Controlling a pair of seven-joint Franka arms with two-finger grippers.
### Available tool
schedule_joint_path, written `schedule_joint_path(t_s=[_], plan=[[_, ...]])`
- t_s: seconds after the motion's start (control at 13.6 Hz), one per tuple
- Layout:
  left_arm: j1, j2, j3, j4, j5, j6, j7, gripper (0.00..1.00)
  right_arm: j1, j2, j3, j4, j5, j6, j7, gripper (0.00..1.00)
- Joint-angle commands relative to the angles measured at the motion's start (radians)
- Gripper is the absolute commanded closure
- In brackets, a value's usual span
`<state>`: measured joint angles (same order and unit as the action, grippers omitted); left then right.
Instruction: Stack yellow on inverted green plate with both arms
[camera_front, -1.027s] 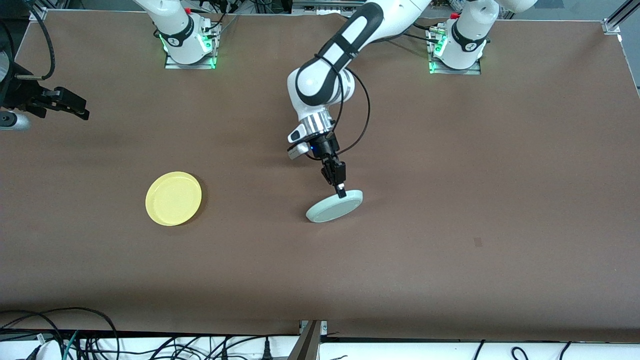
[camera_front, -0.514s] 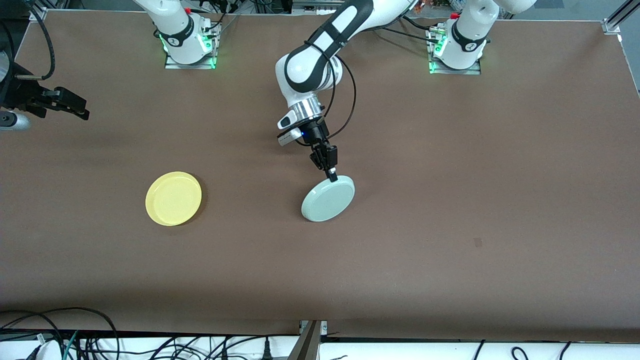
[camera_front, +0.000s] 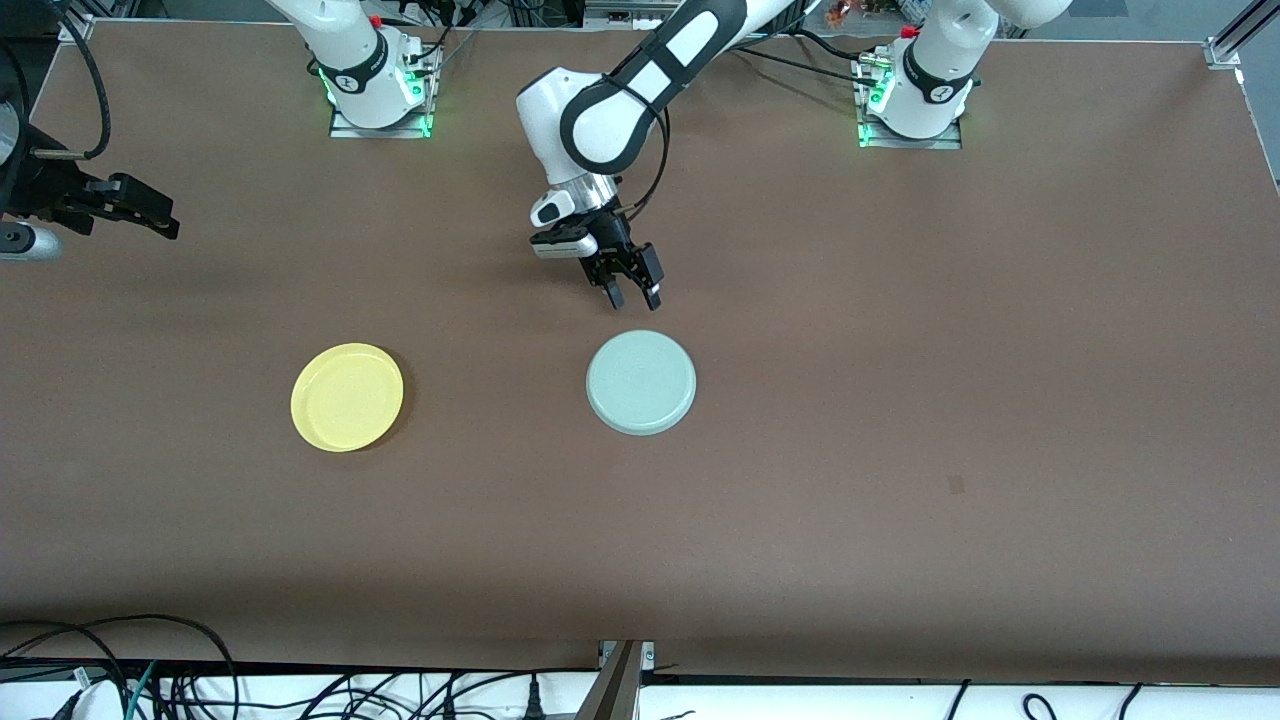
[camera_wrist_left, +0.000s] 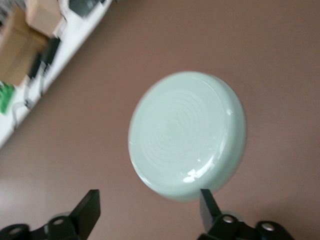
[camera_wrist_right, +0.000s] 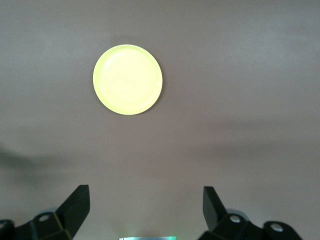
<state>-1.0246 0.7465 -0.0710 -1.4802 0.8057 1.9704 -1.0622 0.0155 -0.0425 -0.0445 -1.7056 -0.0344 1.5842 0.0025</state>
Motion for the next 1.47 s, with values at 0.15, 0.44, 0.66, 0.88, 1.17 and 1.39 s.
schedule_joint_path(t_s=[0.15,0.44,0.66,0.88,1.17,1.39], plan=[[0.017,-0.032,0.002,0.072,-0.311,-0.004,-0.005,0.0,-0.005,-0.005,0.002,0.001,0.016,-0.01,0.005,0.0],[0.121,-0.105,0.004,0.066,-0.437,-0.001,0.098,0.0,-0.005,-0.005,0.002,0.001,0.016,-0.01,0.005,0.0],[0.227,-0.162,0.01,0.058,-0.551,-0.004,0.279,0.0,-0.005,-0.005,0.002,0.001,0.016,-0.01,0.005,0.0],[0.348,-0.209,0.013,0.049,-0.574,-0.011,0.445,0.0,-0.005,-0.005,0.002,0.001,0.016,-0.01,0.005,0.0],[0.538,-0.272,0.013,0.04,-0.692,-0.031,0.684,0.0,-0.005,-0.005,0.002,0.0,0.016,-0.012,0.005,0.0],[0.667,-0.318,0.014,0.026,-0.749,-0.051,0.83,0.0,-0.003,-0.005,0.002,0.001,0.016,-0.01,0.005,0.0]])
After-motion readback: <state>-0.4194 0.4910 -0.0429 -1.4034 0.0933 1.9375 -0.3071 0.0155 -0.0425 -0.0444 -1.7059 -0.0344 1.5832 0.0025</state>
